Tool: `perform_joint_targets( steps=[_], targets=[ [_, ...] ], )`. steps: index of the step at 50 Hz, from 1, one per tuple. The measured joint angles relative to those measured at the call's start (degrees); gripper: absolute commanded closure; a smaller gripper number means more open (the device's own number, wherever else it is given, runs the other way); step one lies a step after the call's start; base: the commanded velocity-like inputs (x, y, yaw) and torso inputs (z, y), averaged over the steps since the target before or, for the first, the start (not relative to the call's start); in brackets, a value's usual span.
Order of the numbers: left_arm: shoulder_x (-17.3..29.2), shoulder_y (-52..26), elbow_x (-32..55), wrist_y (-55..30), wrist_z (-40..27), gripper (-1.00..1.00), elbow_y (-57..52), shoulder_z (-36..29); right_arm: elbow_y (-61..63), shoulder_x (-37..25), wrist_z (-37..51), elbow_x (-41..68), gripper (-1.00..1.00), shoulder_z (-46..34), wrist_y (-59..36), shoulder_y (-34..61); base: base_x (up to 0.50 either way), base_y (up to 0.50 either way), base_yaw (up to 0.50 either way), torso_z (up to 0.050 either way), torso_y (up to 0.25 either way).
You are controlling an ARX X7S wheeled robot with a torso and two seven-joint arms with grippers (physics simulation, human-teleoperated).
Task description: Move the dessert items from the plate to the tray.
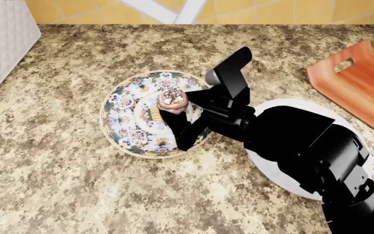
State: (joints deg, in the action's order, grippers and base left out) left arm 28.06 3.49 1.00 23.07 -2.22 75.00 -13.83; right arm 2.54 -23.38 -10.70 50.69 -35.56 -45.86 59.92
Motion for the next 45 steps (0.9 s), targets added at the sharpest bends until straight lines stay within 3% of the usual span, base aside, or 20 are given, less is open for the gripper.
perform_joint_targets(
  steps=[19, 33, 45],
  targets=[
    [0.01, 0.01, -0.01, 0.18, 0.14, -1.0, 0.0, 0.03, 4.51, -1.82, 3.11, 0.47, 1.0, 1.67, -2.24, 5.35, 0.0, 0.0, 0.0, 0.0, 0.0],
    [0.0, -0.06, -0.04, 0.19, 0.11, -1.0, 0.0, 0.05, 12.32, -7.63, 11.37, 4.58, 1.0, 6.68, -9.33, 7.43, 0.0, 0.0, 0.0, 0.0, 0.0],
    [-0.01, -0.41, -0.13, 0.01, -0.03, -1.0, 0.0, -0.04, 18.42, -11.64, 18.49, 9.91, 1.0, 11.51, -15.32, 8.5, -0.03, -0.47, 0.0, 0.0, 0.001]
  ],
)
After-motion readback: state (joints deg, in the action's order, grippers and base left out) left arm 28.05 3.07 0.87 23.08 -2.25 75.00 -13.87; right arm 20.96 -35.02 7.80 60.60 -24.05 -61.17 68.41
